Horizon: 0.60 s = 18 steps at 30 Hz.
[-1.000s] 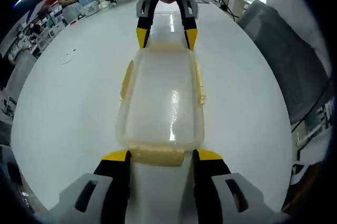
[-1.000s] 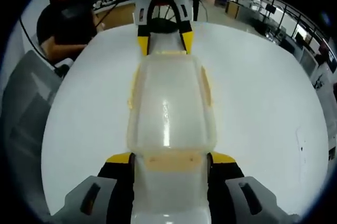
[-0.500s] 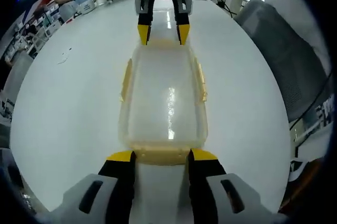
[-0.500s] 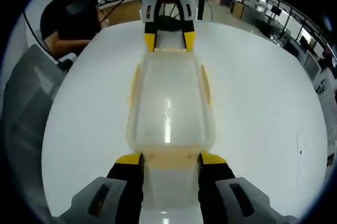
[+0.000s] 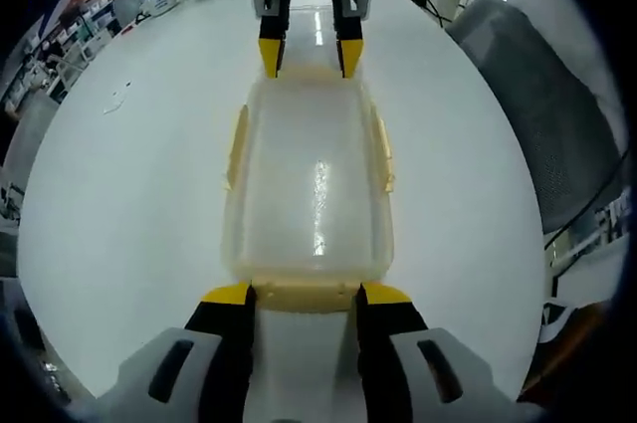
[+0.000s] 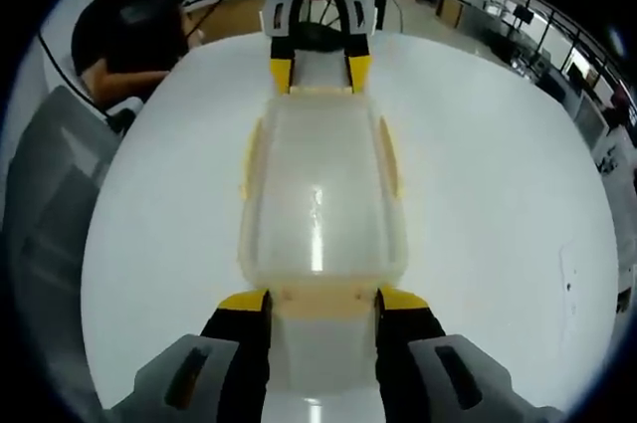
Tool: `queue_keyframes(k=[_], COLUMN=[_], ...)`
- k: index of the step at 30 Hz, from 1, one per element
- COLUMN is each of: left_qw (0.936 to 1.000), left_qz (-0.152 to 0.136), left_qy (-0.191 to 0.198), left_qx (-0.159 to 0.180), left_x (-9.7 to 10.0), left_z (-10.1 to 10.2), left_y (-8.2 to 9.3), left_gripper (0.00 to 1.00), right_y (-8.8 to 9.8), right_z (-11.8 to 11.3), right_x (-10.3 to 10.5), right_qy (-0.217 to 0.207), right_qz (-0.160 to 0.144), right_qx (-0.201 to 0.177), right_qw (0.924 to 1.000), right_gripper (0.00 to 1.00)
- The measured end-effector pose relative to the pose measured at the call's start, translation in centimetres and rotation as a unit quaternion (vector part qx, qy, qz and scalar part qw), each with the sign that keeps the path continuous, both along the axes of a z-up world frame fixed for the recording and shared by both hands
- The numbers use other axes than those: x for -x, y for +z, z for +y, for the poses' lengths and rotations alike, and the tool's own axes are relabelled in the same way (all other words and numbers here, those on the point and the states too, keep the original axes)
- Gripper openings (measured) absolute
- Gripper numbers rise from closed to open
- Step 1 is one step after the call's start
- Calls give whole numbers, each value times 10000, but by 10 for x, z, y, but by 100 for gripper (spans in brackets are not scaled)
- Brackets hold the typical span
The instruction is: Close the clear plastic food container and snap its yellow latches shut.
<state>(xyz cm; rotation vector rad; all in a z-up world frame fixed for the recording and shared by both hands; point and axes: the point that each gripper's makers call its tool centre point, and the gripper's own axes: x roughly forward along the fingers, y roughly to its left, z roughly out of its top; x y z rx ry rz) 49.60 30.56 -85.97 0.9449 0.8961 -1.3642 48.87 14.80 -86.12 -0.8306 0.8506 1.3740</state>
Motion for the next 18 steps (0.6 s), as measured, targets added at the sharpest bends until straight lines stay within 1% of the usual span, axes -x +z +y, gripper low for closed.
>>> queue_keyframes(k=[5,7,9,11,12,14,18], left_qw=[10000,9999,9999,9999,9999,9998,9997], left_qz=[-17,-102,-87,-117,-103,-178,-209], left_qy=[8,-51,32,29,105,36,49], left_qx=[33,40,41,40,-11,-79,-151], left_x=[1,1,0,0,0,0,-1], left_z=[0,0,0,0,0,-1,2], left_y=[1,3,2,3,3,3,4], left_gripper=[40,40,40,40,40,39,40], right_y=[0,0,-1,0,0,1,1], right_z=[0,0,0,0,-1,0,1], right_x=[0,0,-1,-1,-1,0,0], right_qy=[-57,-64,-69,-72,-84,-58,-49], right_qz=[1,5,-15,-24,-30,-39,-115], right_qx=[59,85,99,85,81,96,116], right_qw=[10000,9999,9999,9999,9999,9999,9999], right_gripper=[40,40,40,40,40,40,40])
